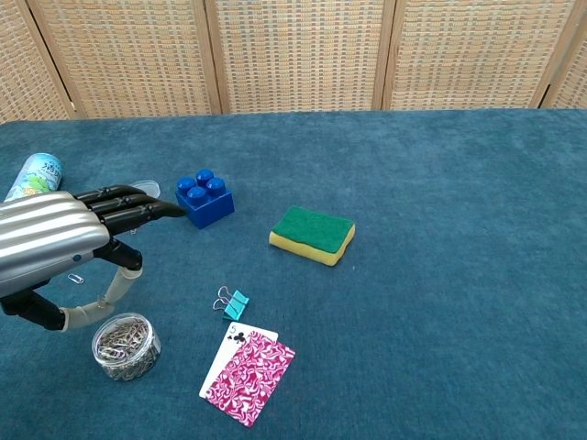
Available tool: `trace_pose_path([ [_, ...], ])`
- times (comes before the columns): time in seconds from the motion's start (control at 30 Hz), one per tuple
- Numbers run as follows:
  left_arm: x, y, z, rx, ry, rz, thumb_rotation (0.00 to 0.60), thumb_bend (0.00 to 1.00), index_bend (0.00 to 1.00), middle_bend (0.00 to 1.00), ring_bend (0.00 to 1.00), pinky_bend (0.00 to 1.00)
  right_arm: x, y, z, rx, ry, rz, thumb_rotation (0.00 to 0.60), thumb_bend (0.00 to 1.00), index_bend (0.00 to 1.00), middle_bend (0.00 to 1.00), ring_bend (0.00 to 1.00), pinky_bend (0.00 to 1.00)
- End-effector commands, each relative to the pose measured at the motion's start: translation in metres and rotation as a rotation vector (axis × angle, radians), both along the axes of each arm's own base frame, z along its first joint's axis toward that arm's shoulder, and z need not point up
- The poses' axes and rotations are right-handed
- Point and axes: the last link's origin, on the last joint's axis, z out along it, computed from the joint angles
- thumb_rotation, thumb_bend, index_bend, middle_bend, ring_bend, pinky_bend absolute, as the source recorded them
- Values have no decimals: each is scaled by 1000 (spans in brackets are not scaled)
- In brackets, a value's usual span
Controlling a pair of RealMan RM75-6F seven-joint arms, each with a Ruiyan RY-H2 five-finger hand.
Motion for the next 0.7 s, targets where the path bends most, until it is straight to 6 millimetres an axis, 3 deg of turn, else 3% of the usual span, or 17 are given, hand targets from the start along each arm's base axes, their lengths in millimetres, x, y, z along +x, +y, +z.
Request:
trace_pose_path([
  [0.03, -10, 2, -4, -10, 2, 33, 600, 503, 664, 0, 0, 0, 0, 0, 0, 1, 1, -2, 600, 0, 0, 0, 0, 0],
  [0.5, -12, -1, -16, -45, 5, 27, 600, 503, 660, 0, 0, 0, -1, 0, 1, -1, -4, -3, 600, 0, 0, 0, 0, 0],
  [0.57, -12, -1, -17, -46, 3, 28, 600, 503, 636, 0, 0, 0, -1, 0, 1, -1, -5, -2, 600, 0, 0, 0, 0, 0],
  [0.7, -12, -2, -17, -58, 0, 45, 600, 495, 485, 0, 0, 0, -1, 0, 1, -1, -4, -2, 600, 0, 0, 0, 0, 0],
])
